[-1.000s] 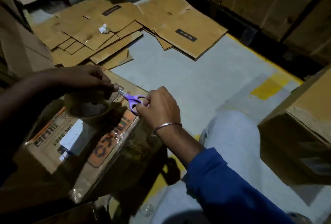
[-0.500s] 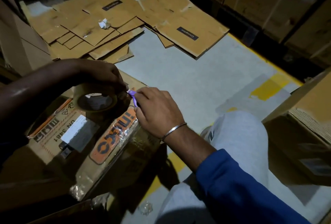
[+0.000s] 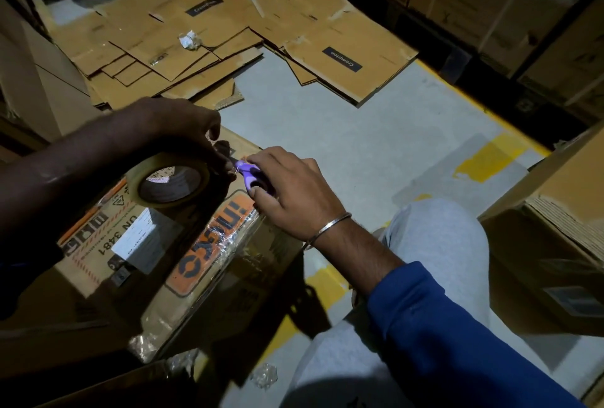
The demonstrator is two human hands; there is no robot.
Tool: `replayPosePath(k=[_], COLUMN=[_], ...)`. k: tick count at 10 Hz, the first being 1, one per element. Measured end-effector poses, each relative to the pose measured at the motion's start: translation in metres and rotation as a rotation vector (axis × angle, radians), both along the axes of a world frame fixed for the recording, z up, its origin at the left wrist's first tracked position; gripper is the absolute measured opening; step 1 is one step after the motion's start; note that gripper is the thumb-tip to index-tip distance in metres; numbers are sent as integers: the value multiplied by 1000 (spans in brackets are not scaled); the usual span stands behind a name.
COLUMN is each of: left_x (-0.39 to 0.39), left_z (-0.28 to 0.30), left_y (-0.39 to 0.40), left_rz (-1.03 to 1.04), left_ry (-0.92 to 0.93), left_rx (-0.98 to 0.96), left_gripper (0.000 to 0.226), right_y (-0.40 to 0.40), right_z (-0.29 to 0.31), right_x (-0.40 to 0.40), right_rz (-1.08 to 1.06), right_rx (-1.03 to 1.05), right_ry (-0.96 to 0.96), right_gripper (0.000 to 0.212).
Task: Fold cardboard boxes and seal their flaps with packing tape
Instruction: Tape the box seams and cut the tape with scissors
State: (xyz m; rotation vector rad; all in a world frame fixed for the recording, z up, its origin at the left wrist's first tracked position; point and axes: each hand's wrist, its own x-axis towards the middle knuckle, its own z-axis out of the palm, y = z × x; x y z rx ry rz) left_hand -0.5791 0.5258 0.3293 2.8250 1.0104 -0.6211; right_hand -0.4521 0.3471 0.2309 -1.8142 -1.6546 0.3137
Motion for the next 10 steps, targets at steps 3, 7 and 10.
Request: replayPosePath(k=[3,7,10], left_x=[18,25,15], left_z=[4,7,7], left_y=[-22,-44,-33], left_rz=[-175,-250,-226], left_ry=[-4,169,150], left_rx=[264,265,279], left_gripper=[61,46,75], right_y=[-13,-3,7], right_z=[-1,-7,-4], right_x=[16,30,17], right_rz=[-177,-225,-71], right_rx=[215,30,-104], right_ry=[464,657,129], right_gripper=[37,33,37])
